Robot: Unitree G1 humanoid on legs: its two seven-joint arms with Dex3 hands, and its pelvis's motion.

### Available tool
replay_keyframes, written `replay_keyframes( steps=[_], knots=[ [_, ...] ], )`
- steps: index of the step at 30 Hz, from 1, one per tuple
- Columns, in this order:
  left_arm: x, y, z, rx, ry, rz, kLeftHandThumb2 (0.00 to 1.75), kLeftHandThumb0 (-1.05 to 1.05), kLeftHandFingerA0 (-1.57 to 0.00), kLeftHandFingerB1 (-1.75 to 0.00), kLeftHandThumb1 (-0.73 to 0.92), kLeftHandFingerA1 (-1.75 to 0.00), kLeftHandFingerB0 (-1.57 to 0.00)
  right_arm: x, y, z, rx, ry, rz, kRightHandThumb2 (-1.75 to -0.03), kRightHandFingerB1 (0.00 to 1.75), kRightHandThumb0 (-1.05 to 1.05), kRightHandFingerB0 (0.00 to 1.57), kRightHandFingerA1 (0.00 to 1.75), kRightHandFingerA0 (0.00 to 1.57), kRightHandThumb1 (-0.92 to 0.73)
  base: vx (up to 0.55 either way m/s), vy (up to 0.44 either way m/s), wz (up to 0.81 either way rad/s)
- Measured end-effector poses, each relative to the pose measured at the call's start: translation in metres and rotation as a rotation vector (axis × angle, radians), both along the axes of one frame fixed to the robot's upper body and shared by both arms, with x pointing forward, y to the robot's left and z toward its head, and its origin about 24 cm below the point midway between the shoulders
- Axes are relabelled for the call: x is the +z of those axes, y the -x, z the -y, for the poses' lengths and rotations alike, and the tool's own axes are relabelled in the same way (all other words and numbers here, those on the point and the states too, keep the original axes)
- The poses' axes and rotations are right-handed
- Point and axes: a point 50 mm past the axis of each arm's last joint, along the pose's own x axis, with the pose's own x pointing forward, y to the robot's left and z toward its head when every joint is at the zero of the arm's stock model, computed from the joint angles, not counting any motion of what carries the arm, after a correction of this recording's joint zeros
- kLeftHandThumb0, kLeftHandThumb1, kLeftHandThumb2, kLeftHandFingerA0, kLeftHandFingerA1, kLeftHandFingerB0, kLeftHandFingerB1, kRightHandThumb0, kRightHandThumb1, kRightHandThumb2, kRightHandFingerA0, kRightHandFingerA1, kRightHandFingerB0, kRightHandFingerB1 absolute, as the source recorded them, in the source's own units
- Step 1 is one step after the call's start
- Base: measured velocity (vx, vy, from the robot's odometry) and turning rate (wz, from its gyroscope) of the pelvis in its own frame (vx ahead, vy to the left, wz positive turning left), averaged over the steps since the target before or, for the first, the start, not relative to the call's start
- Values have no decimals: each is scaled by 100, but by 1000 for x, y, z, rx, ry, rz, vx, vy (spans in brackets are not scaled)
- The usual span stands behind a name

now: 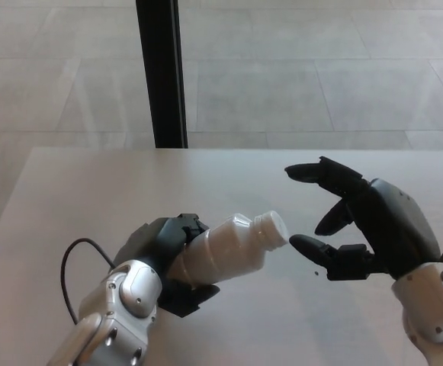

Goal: The robot uses its left hand to to lift the bottle kept on the middle of the desk and tilts it towards its right hand. It then uses its right hand to rotate its cap to open it and places the bottle and cap back on the desk

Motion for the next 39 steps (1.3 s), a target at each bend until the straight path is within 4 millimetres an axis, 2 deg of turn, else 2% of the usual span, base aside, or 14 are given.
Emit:
replay_keyframes(
  steps=[5,7,10,11,15,19,22,23,24,26,27,37,38,39],
  knots=[
    [-1,1,-1,7,2,5,87,-13,-85,-90,61,-149,-69,-6,2,1,26,62,-53,-57,41,-60,36,112,91,-55,0,0,0],
    [-1,1,-2,18,17,10,102,-12,-86,-120,56,-168,-74,-10,4,3,35,87,-85,-57,39,-63,38,108,93,-57,0,0,0],
    [-1,2,-4,29,31,15,91,-12,-87,-88,62,-159,-65,-14,5,5,42,110,-118,-58,39,-62,38,109,93,-57,0,0,0],
    [-2,2,-4,31,34,16,94,-10,-89,-106,61,-165,-69,-15,5,5,44,114,-126,-58,39,-62,38,108,93,-57,0,0,0],
    [-2,3,-2,26,36,21,78,-17,-88,-73,67,-146,-58,-17,4,6,53,124,-152,-58,39,-61,39,110,91,-57,0,0,0],
    [-2,4,1,18,22,30,94,-9,-91,-127,61,-163,-75,-16,2,5,57,126,-160,-58,39,-58,39,113,89,-58,0,0,0],
    [-2,4,2,13,15,35,97,-8,-90,-124,60,-162,-75,-15,0,6,54,124,-161,-84,51,-62,34,104,90,-45,0,0,0],
    [-2,5,2,11,15,36,82,-13,-79,-79,64,-137,-63,-15,0,6,54,124,-162,-58,39,-59,38,106,89,-57,0,0,0],
    [-2,5,3,8,14,38,80,-14,-76,-74,64,-124,-60,-15,-1,6,52,123,-163,-58,39,-59,38,105,89,-57,0,0,0],
    [-3,6,4,6,12,44,80,-14,-73,-77,65,-120,-62,-14,-4,6,47,120,-166,-84,51,-63,32,103,90,-46,0,0,0],
    [-3,7,5,6,12,47,83,-13,-75,-80,64,-124,-65,-14,-5,6,46,119,-165,-58,39,-59,38,107,89,-58,0,0,0],
    [-4,10,9,-6,-4,69,76,-13,-71,-71,68,-105,-60,-10,-9,4,44,109,-156,-58,38,-58,39,99,91,-56,0,0,0],
    [-4,10,9,-6,-5,70,78,-14,-69,-73,66,-102,-62,-10,-9,4,44,109,-157,-83,51,-63,34,98,92,-45,0,0,0],
    [-4,10,9,-6,-6,71,76,-13,-72,-75,67,-114,-64,-11,-9,4,44,109,-158,-57,39,-58,39,98,92,-56,0,0,0]
  ],
)
